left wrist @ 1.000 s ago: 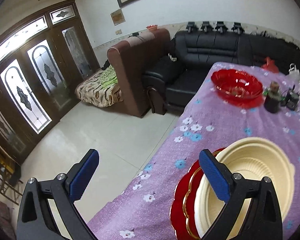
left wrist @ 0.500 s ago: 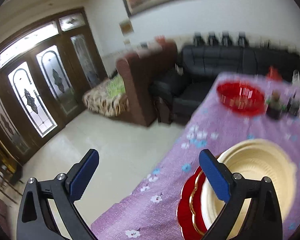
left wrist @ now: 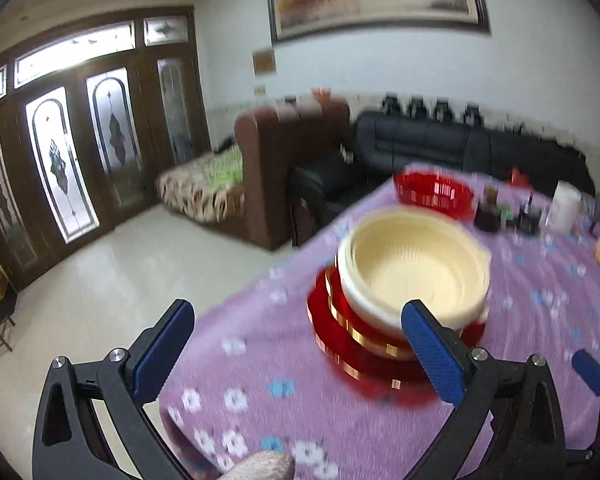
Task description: Organize plates and bowls
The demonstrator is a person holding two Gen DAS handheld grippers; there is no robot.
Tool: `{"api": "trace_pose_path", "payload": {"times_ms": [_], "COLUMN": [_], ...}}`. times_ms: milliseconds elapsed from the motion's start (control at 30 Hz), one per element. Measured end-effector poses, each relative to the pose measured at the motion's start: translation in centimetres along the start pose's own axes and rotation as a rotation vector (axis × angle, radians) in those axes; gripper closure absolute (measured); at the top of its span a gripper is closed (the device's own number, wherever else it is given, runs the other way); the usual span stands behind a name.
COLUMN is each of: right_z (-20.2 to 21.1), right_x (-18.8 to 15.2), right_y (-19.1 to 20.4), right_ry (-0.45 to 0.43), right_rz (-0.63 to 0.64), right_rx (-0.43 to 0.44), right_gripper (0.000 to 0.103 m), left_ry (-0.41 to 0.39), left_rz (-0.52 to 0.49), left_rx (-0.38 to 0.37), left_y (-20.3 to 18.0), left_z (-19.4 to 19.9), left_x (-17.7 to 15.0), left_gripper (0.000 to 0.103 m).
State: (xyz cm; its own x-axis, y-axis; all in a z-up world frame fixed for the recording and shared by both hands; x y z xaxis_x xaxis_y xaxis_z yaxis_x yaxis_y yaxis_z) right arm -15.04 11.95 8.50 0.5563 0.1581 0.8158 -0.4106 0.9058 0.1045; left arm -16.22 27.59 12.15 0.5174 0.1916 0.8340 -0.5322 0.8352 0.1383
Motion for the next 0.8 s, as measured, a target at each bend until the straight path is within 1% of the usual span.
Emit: {"api": "trace_pose_path", "payload": {"times_ms": [133, 233, 300, 433, 667, 800], "right_z": [-0.5, -1.0, -1.2, -1.7, -2.2, -2.6], "right_x": [-0.9, -1.2, -1.3, -1.5, -1.2, -0.8], "right_y": [0.4, 0.6, 0.6, 0.8, 1.6, 2.0], "right_ry": [0.037, 0.057, 0.064, 0.078, 0.091, 0.101], "right_rz": [0.012, 0.023, 0.021, 0.025, 0.061, 0.083], "right_rx": [0.012, 0.014, 0.017, 0.017, 0.008, 0.007], "right_gripper": [0.0, 0.0, 0.0, 0.0, 0.0, 0.0], "left_ry": [0.074, 0.103, 0.112, 0.141, 0.19, 0.205], "left_rz": [-0.017, -0.024, -0.028, -0.02, -0.019, -0.006], "left_rx": [-0.027, -0.037, -0.035, -0.058, -0.096, -0.104], "left_y": [-0.7, -0.8, -0.8, -0.7, -0.7, -0.3], "left_z": [-0.9, -1.3, -1.6, -2.0, -2.9, -3.3], "left_x": [-1.2, -2.0, -2.3, -2.6, -3.2, -3.2], "left_gripper": [0.0, 0.0, 0.0, 0.0, 0.0, 0.0]}}
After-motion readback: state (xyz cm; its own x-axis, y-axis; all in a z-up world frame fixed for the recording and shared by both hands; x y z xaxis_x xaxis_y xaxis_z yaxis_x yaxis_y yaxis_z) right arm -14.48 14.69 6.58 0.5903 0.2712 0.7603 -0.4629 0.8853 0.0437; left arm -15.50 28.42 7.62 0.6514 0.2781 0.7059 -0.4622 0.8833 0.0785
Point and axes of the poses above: each gripper's, at about its wrist camera, not at the fingertips, and z roughly against the way its jaws point, y to its left, x to its top, the point moved 3 cm from there along -z, roughly the way its jaws point, and after that the axes turned 5 degrees about x, right-handed, at the moved point
